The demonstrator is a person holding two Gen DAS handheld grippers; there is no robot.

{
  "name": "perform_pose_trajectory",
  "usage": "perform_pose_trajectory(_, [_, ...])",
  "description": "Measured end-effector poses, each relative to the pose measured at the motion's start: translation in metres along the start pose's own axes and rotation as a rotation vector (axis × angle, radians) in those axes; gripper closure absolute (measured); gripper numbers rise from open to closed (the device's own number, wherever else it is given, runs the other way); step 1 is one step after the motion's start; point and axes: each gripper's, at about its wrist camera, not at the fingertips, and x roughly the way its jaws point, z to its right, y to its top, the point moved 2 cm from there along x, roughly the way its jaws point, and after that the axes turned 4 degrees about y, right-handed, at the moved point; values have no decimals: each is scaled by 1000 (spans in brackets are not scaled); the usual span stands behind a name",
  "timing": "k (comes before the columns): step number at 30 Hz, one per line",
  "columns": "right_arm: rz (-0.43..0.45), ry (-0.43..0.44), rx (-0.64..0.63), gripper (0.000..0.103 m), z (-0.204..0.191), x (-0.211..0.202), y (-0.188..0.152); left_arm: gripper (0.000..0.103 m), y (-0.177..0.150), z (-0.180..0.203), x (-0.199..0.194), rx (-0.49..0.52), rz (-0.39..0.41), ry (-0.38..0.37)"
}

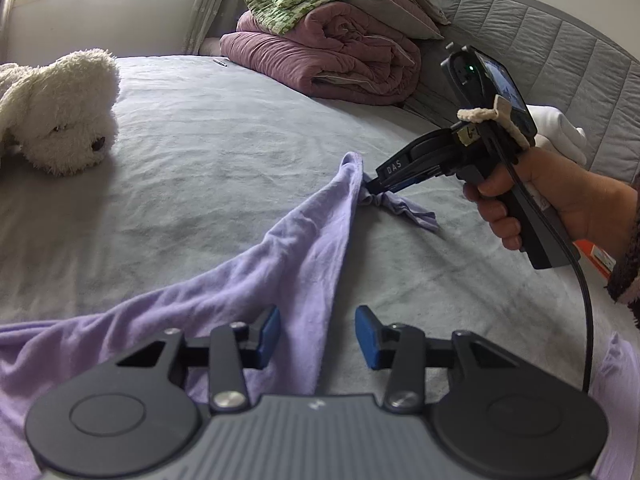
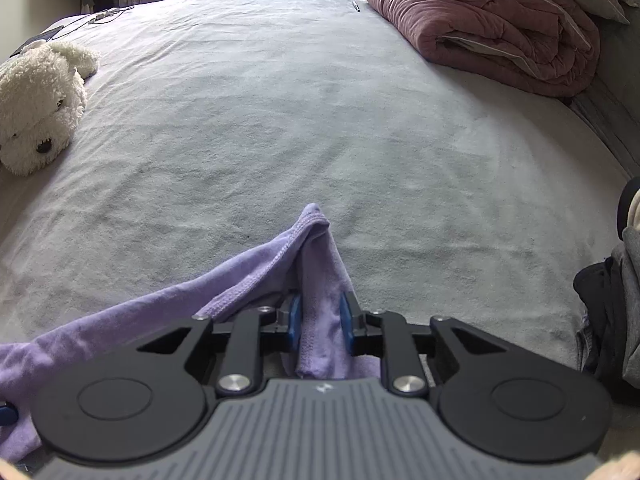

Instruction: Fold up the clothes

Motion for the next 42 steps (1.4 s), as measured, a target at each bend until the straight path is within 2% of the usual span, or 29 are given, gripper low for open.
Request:
perform_pose_trajectory(1, [3,-15,-9,98,0,-1,1,86,-1,1,1,11,2,16])
perform_pose_trajectory(3, [11,-46,-28,100,0,-2,3,99,-1,0,2,26,6,56])
perform_pose_trajectory(8, [57,-141,-62,100,5,-10,17,100,4,-14,-6,-67,47,40])
perform_pose_trajectory(15, [165,-256,-149,100,0,-25,54,100,13,-39,-27,-241,169,-16])
perform_pose_trajectory(20, [259,-310,-205,100,-11,-43,79,100,18,-43,-43,-270,273,-80])
perform_pose_trajectory(23, [286,-328,-207,100,-9,-51,87,100,20,-39,-48,-242,295,-165])
perform_pose_trajectory(26, [268,-347,-197,100,2,-52,82,100,19,-28,-46,-167,259,-233])
perform_pose_trajectory(34, [166,-372,-123,100,40,-35,31,100,8,-9,-15,-45,19,-250])
perform_pose_trajectory(42, [90,-358,-48,100,70,-29,-37,100,2,-10,-10,-35,-59,-244])
